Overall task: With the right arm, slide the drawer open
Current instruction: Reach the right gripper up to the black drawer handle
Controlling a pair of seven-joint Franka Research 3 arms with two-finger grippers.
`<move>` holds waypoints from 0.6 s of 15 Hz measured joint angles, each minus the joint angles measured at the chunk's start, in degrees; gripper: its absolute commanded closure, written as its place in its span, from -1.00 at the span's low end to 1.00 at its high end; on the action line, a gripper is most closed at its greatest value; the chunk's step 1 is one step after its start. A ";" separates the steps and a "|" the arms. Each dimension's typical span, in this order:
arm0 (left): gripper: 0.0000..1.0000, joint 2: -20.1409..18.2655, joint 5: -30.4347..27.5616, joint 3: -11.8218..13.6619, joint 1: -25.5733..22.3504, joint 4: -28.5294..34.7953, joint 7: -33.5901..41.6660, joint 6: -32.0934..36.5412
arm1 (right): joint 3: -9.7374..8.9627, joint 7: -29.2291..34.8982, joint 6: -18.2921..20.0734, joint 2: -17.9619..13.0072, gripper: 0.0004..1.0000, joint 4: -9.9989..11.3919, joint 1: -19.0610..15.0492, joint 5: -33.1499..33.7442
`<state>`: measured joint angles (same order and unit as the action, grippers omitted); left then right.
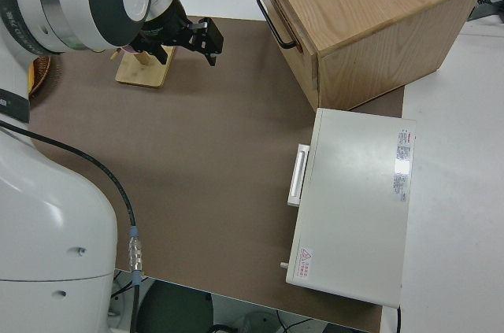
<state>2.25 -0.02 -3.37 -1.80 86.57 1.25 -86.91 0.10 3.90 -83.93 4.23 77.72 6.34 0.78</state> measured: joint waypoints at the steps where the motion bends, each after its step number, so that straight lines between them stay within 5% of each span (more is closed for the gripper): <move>1: -0.99 0.00 0.00 0.00 0.00 0.00 0.00 0.00 | -0.18 0.00 0.24 0.00 -0.98 0.00 0.00 0.00; 9: -0.99 0.00 0.00 0.00 0.00 0.00 0.00 0.00 | -0.14 0.00 0.25 0.03 -0.98 0.04 -0.73 0.00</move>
<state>2.25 -0.02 -3.37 -1.80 86.57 1.25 -86.91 -0.04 3.90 -83.68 4.26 77.75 5.62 0.78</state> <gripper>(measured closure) 0.004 0.009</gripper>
